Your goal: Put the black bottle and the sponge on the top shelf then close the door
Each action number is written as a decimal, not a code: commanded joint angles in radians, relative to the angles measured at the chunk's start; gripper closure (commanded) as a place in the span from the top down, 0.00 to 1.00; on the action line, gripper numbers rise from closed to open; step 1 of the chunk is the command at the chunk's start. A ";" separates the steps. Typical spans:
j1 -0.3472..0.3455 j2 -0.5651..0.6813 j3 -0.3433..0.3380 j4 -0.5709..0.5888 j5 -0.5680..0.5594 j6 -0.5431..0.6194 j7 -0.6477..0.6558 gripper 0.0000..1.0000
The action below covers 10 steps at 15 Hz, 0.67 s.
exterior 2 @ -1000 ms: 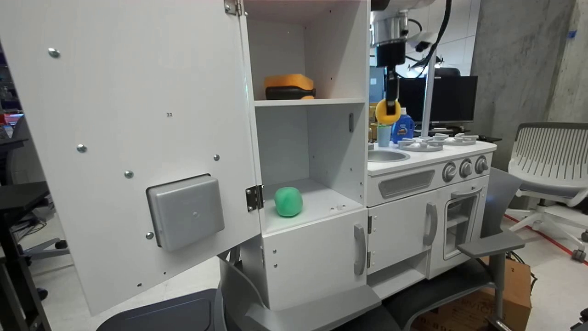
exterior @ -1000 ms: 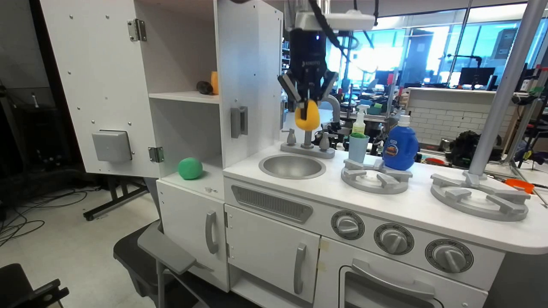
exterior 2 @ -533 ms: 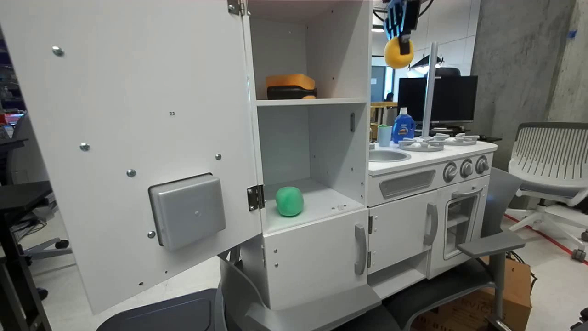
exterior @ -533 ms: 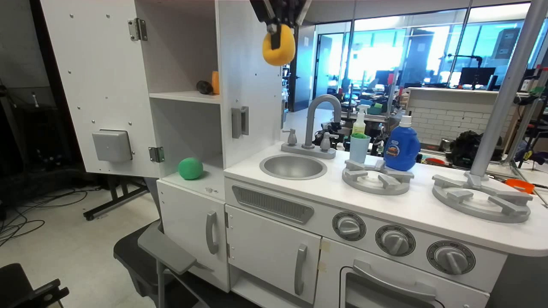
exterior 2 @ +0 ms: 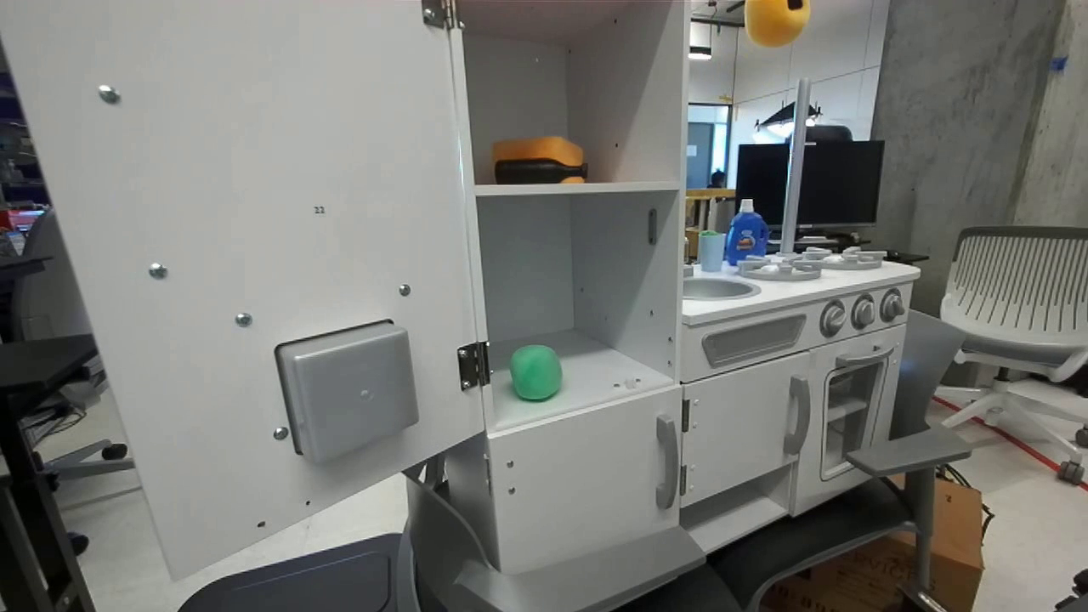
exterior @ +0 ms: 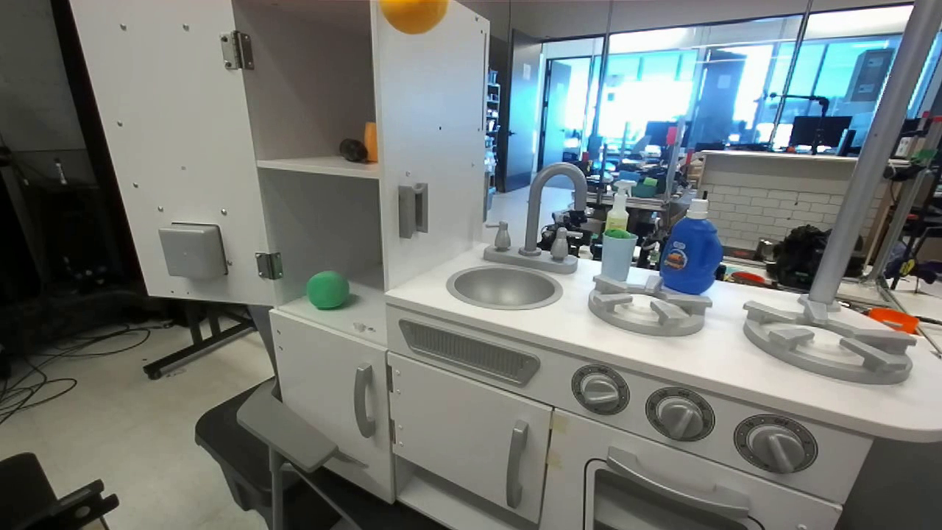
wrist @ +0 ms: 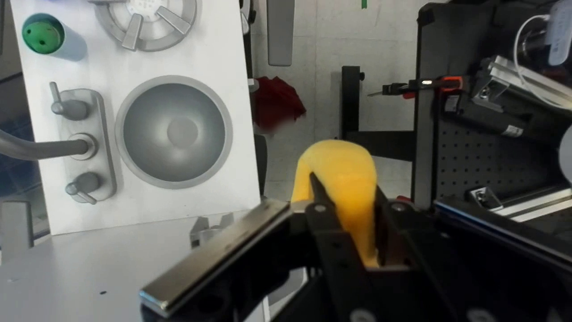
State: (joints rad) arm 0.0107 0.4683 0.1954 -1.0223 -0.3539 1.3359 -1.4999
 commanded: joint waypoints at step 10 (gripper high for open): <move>0.181 -0.310 0.092 -0.758 -0.064 0.537 0.244 0.05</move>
State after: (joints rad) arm 0.1236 0.2251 0.3019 -1.5882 -0.3656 1.7179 -1.3668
